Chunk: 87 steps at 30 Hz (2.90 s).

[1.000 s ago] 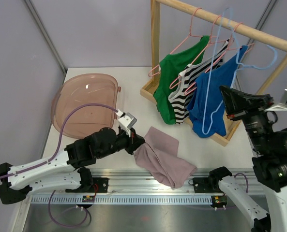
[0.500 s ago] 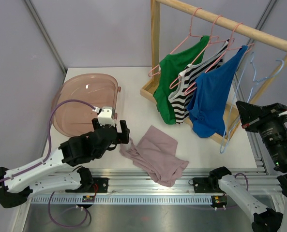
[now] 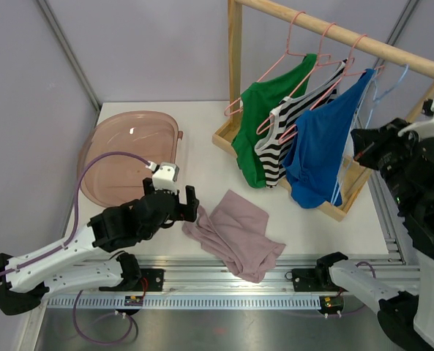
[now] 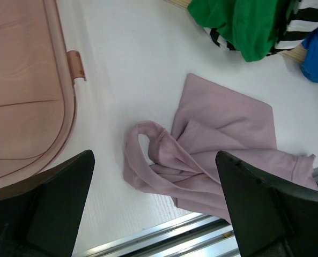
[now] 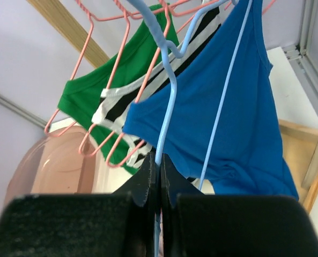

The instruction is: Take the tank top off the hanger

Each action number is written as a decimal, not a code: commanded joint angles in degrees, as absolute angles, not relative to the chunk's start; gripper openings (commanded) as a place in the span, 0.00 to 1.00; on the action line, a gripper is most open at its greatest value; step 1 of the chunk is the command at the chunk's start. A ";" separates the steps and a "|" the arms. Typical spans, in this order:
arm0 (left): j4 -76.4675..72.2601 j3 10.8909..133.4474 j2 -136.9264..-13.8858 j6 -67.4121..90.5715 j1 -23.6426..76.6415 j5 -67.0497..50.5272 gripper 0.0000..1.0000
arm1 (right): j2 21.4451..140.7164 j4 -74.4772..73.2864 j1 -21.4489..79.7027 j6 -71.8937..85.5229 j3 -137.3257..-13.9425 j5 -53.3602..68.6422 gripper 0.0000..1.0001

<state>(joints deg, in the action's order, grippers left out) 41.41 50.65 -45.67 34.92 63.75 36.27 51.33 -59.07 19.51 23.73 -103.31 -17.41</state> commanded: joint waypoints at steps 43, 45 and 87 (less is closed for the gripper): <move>33.05 49.22 -43.59 28.22 65.04 22.68 0.99 | 62.93 -48.69 3.87 16.35 -100.28 -16.44 0.03; 31.21 49.04 -44.73 28.21 65.65 22.06 0.99 | 62.49 -49.13 3.87 16.44 -100.81 -16.17 0.56; 20.11 48.52 -86.68 38.58 74.71 28.45 0.00 | 36.83 -54.23 3.96 16.61 -93.08 28.04 0.99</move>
